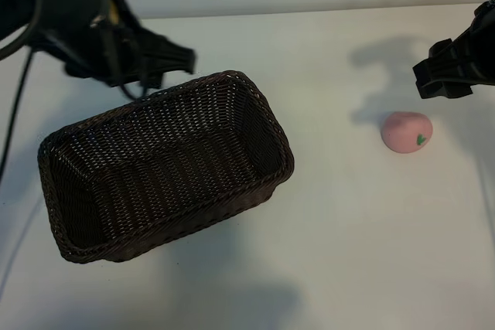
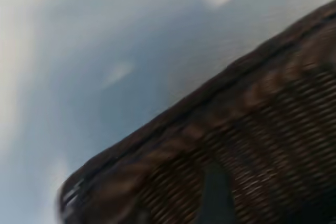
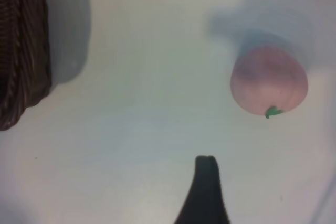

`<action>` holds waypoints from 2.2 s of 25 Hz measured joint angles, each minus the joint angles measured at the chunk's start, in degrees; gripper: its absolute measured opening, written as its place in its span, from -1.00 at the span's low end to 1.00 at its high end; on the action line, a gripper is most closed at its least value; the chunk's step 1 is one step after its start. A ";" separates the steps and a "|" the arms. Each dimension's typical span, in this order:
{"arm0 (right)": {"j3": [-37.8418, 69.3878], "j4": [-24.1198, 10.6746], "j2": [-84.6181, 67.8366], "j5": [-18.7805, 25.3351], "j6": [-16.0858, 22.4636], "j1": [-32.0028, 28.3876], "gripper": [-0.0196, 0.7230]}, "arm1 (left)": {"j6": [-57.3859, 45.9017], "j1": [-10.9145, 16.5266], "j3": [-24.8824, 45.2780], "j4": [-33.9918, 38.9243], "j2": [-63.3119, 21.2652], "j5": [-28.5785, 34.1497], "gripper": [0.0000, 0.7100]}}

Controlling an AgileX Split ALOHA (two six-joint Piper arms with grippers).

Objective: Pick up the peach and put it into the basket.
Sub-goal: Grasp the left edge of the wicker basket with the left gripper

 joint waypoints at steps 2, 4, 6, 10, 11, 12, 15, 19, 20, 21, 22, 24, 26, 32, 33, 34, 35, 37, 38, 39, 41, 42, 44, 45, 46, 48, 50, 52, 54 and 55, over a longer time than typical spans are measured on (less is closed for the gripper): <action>0.00 0.00 0.00 0.00 0.00 0.00 0.59 | -2.97 0.00 4.15 2.13 -3.11 0.30 0.55; 0.00 0.42 0.00 0.00 0.00 0.00 0.59 | -6.04 0.00 8.95 3.93 -6.43 0.34 0.55; 0.00 1.02 0.00 0.00 0.00 0.00 0.59 | -9.51 0.32 14.27 5.40 -10.28 0.34 0.55; 0.00 1.24 0.00 0.00 0.00 0.00 0.59 | -13.86 2.53 22.17 5.73 -17.20 -0.11 0.55; 0.00 1.24 0.00 0.00 0.00 0.00 0.59 | -14.46 3.44 23.42 5.61 -18.90 -0.12 0.55; 0.00 1.24 0.00 0.00 0.00 0.00 0.59 | -14.95 4.26 24.81 5.47 -20.43 -0.17 0.55; 0.00 1.24 0.00 0.00 0.00 0.00 0.59 | -15.42 7.54 28.13 3.50 -23.41 -0.36 0.55; 0.00 1.36 0.00 0.00 0.00 0.00 0.59 | -15.30 11.73 31.82 0.79 -24.52 -2.19 0.55; 0.00 1.41 0.00 0.00 0.00 0.00 0.59 | -14.99 12.73 32.65 0.09 -24.52 -3.22 0.55; 0.00 1.41 0.00 0.00 0.00 0.00 0.59 | -14.46 13.66 33.49 -1.02 -24.52 -4.13 0.55; 0.00 1.41 0.00 0.00 0.00 0.00 0.59 | -13.76 14.36 34.16 -2.26 -24.52 -5.29 0.55; 0.00 1.41 0.00 0.00 0.00 0.00 0.59 | -12.03 16.00 35.71 -4.63 -24.52 -7.30 0.55; 0.00 1.41 0.00 0.00 0.00 0.00 0.59 | -10.82 17.65 36.98 -6.34 -24.52 -9.02 0.55; 0.00 1.47 0.00 -0.06 0.00 0.00 0.59 | -6.30 20.89 37.96 -10.00 -21.19 -13.65 0.55; 0.00 1.52 0.00 -0.06 0.00 0.00 0.59 | -5.50 20.95 37.96 -11.03 -20.22 -14.56 0.55; 0.00 1.58 0.00 -0.06 0.00 0.00 0.59 | -4.68 20.95 37.96 -11.90 -19.18 -15.42 0.55; 0.00 1.64 0.00 -0.08 0.00 0.00 0.59 | -3.70 20.95 37.96 -12.98 -18.29 -16.30 0.55; 0.00 1.65 0.00 -0.13 0.00 0.00 0.59 | -1.83 20.95 37.96 -14.93 -16.14 -18.50 0.55; 0.00 1.65 0.00 -0.13 0.00 0.00 0.59 | -0.99 20.95 37.96 -15.86 -15.11 -19.38 0.55; 0.00 1.65 0.00 -0.13 0.00 0.00 0.59 | -0.48 20.95 37.96 -16.74 -14.29 -19.93 0.55; 0.00 1.70 0.00 -0.13 0.00 0.00 0.59 | 0.70 20.95 37.96 -17.91 -12.44 -20.69 0.55; 0.00 1.70 0.00 -0.13 0.00 0.00 0.59 | 1.14 20.95 37.96 -18.21 -11.71 -21.15 0.55; 0.00 1.70 0.00 -0.13 0.00 0.00 0.59 | 1.43 20.95 37.96 -18.39 -10.03 -22.06 0.55; 0.00 1.70 0.00 -0.13 0.00 0.00 0.59 | 1.55 20.95 37.96 -18.52 -9.23 -22.69 0.55; 0.00 1.70 0.00 -0.13 0.00 0.00 0.59 | 1.61 20.95 37.96 -18.64 -8.59 -23.25 0.55; 0.00 1.70 0.00 -0.13 0.00 0.00 0.58 | 1.66 20.95 37.96 -18.90 -7.19 -24.32 0.55; 0.00 1.70 0.00 -0.13 0.00 0.00 0.57 | 1.72 20.95 38.00 -19.14 -6.17 -24.61 0.55; 0.00 1.70 0.00 -0.13 0.00 0.00 0.57 | 1.76 20.95 38.00 -19.21 -5.42 -24.89 0.55; 0.00 1.70 0.00 -0.13 0.00 0.00 0.57 | 1.76 20.95 38.00 -19.27 -4.85 -25.37 0.55; 0.00 1.70 0.00 -0.13 0.00 0.00 0.57 | 1.76 20.95 38.00 -19.27 -4.54 -25.67 0.55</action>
